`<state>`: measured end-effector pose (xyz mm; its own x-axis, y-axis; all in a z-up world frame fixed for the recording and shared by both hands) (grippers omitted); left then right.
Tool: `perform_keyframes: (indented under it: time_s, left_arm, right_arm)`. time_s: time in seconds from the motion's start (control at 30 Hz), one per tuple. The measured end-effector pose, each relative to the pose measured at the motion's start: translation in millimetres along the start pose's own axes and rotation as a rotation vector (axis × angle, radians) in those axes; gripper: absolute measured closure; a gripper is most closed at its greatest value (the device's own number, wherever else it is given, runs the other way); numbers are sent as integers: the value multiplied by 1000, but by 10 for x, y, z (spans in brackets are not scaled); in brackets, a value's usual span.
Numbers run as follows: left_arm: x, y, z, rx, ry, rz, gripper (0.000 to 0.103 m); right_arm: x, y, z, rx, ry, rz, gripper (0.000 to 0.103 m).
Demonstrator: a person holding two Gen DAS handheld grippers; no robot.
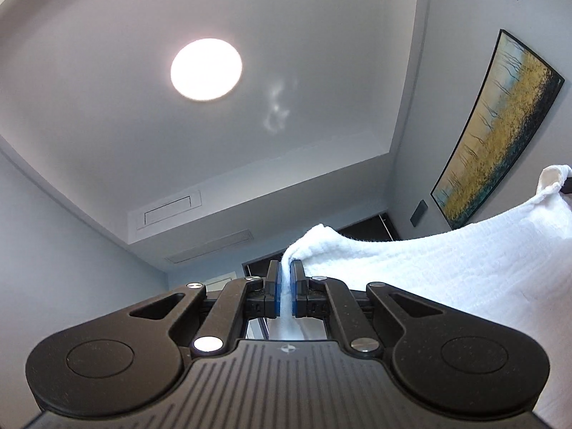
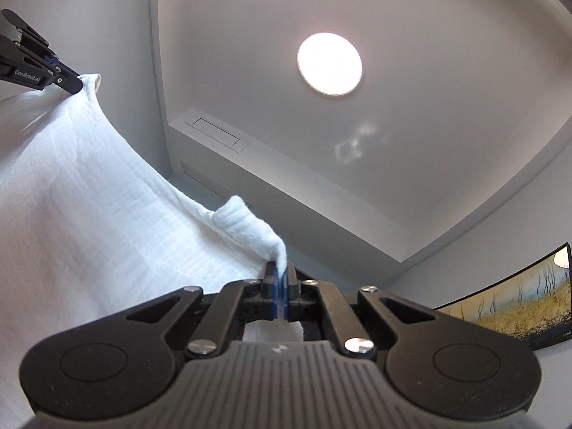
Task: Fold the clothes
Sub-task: 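Lift the white shirt high with both grippers and shake it out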
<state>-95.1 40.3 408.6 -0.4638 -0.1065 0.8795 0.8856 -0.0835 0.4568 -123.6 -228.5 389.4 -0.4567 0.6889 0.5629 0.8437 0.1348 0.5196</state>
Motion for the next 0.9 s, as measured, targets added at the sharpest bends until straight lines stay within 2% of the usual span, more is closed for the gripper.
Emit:
perform_keyframes:
  time_s: [0.1, 0.27, 0.33, 0.47, 0.7, 0.9]
  left_arm:
    - [-349, 190, -155, -14, 33, 92, 100]
    - [-1269, 567, -396, -35, 139, 289, 100]
    - [-1662, 740, -505, -43, 173, 351, 100]
    - [-2347, 1163, -704, -52, 215, 446, 100]
    - [-3589, 1929, -880, -102, 201, 671, 100]
    - [-4774, 2255, -982, -129, 257, 829, 100]
  right_arm:
    - [-193, 131, 132, 39, 8, 47, 100]
    - [-835, 393, 648, 142, 9, 185, 100]
    - [-1146, 586, 1005, 180, 5, 239, 100]
    - [-1595, 919, 1475, 234, -6, 325, 100]
    - [-2592, 1586, 2373, 362, -19, 511, 100]
    - [-3552, 1963, 3305, 464, -43, 645, 100]
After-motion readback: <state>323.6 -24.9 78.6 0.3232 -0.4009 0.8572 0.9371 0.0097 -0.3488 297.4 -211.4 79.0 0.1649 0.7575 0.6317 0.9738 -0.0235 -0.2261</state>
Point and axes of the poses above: each gripper's, at about its wrist camera, not at the fingertips, and y roughly the way its jaws point, z to its left, x to its top, the point moved 8 cm from there along y, roughly the way its jaws point, and after that the axes turned 14 degrees about -y, right-handed, at the moved point
